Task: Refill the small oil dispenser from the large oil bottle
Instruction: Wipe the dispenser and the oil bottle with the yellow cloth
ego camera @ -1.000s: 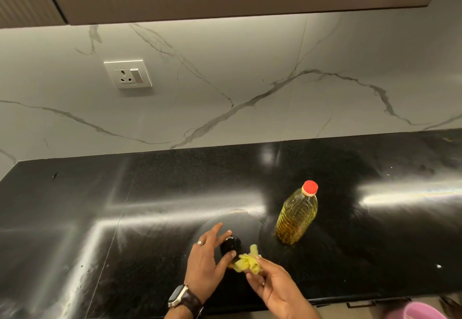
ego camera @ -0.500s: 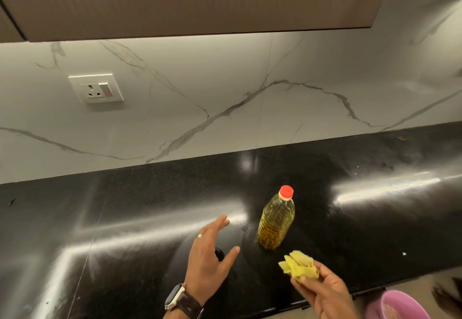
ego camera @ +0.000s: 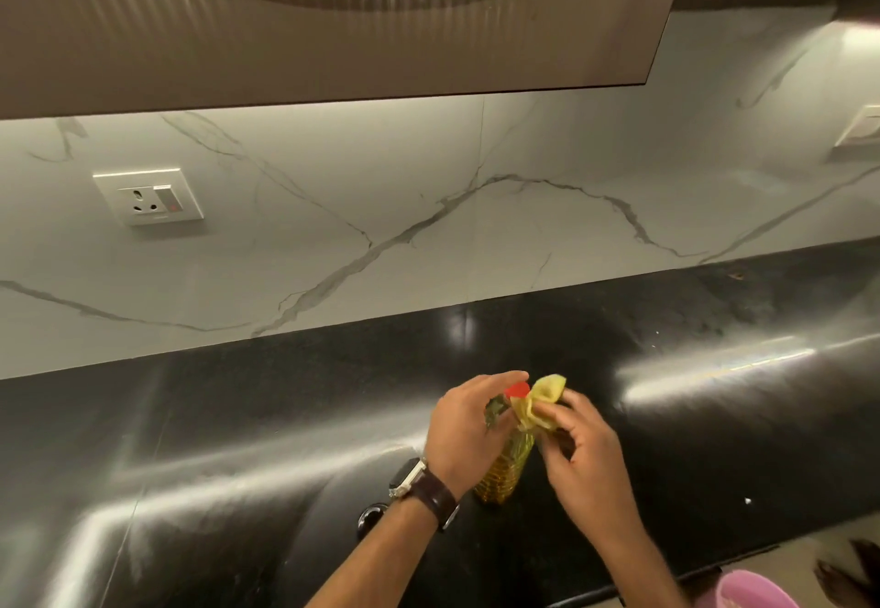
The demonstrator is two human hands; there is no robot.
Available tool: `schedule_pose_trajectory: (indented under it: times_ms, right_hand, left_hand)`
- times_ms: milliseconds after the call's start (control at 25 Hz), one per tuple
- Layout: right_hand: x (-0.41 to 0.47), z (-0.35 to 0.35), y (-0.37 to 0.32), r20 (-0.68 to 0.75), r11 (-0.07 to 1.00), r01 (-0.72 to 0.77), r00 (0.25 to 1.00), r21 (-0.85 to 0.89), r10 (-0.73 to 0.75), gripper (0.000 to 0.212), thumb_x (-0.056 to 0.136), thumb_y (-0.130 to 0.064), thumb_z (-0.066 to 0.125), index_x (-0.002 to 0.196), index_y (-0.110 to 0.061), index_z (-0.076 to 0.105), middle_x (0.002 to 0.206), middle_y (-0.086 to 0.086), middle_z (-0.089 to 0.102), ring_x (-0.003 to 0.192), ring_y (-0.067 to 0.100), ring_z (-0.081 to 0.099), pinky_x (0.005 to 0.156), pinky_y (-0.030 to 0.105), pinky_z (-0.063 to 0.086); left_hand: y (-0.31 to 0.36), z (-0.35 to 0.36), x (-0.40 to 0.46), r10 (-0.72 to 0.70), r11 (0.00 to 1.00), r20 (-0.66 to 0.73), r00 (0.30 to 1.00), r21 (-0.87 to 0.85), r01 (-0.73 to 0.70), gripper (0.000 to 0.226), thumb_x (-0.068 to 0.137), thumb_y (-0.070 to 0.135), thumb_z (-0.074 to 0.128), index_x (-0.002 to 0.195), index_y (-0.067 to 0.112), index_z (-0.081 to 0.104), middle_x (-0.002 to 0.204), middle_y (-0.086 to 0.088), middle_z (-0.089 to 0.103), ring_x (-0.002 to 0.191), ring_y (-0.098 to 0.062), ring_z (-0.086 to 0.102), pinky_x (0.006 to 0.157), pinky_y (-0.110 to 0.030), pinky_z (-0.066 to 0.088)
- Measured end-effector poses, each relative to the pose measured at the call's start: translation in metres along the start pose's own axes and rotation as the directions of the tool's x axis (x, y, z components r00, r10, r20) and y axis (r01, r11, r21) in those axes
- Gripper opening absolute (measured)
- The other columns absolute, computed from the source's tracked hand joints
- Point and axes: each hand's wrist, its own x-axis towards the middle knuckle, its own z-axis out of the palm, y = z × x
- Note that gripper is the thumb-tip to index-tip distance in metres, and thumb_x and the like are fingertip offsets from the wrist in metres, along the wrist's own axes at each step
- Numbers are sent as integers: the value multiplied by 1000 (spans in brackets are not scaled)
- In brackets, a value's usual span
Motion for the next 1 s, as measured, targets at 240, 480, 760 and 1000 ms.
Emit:
schedule_pose_trajectory:
  times_ms: [240,480,760,1000]
  right_hand:
    - [-39,45,46,-58,989,46,997,-143,-55,43,82,-3,82,122,-16,74,121,-11,71,116,3,65,103,33,56]
    - [-37,61,60,-104,936,-319,936,147,336,29,94,-7,73,104,-34,72,89,-22,69,86,-3,69,80,22,61]
    - [-9,59,56,-98,951,-173,974,257,204,32,99,-10,66,128,-22,72,105,-15,75,100,-1,72,86,18,60]
    - [-33,100,125,96,920,-278,944,-276,314,38,97,-15,69,134,-24,67,121,-7,70,117,10,64,98,26,56]
  left_hand:
    - [-7,6,0,41,990,-27,999,137,-37,54,91,39,77,140,46,57,123,18,71,106,9,58,92,-21,57]
    - [-10,11,-5,42,992,-48,998,122,-36,53,93,37,74,141,46,55,124,18,71,109,6,62,89,-21,59]
    - [-12,13,-3,12,997,-46,999,71,-8,53,94,36,73,142,47,54,127,19,69,114,1,66,91,-30,62]
    - [-11,17,-4,-27,999,-53,998,36,29,53,94,36,72,142,48,53,128,18,69,117,0,66,92,-33,62]
